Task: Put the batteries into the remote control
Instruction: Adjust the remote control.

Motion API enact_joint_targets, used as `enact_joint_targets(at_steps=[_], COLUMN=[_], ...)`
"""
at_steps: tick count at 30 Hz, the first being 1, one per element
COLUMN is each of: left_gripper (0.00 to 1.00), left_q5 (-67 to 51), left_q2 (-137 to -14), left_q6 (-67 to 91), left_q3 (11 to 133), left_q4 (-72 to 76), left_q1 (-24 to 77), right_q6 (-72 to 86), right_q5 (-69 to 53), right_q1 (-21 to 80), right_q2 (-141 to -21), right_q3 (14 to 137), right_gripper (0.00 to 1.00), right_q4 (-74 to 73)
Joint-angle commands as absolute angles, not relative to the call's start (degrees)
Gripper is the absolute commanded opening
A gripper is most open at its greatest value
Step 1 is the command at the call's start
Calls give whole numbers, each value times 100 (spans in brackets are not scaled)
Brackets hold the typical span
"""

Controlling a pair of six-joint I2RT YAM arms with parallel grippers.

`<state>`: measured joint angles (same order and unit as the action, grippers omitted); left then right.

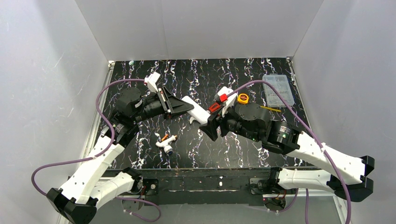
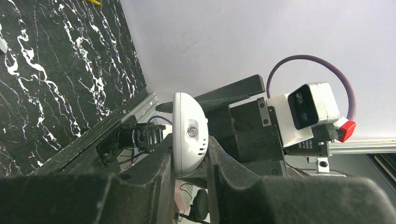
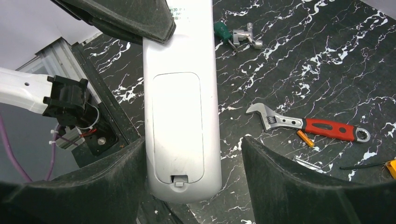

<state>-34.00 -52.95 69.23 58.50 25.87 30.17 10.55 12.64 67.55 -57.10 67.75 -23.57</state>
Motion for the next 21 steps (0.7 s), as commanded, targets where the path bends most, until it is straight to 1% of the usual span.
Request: enact_joint_targets(at_steps=[1,4,10,14,21], left_gripper=[0,0,0,0,0], left_q5=[-3716,-3731,-3827,-3866,-3945], left_q2=[-5202,-5187,-5245,-5260,-5311], left_q6=[6939,6939,7055,7080,7156], left_q3=[5898,5890,5889,5898,5897], left_q4=[3085,3088,3219,3254,3333], left_q1=[3041,3041,3041,3040,3041], right_q6=[1012,998,1002,1002,953], right_q5=[1218,1175,1111,1033,960], right_q1=[6743,6741,6732,6732,6715], right_q2=[-5741,-5782,-5826,-5836,-5784], right_q3=[6877,6912,6904,6908,6886], right_gripper=[78,74,75,70,66], right_q4=[-1963,-1924,-1799,-1752,-1681])
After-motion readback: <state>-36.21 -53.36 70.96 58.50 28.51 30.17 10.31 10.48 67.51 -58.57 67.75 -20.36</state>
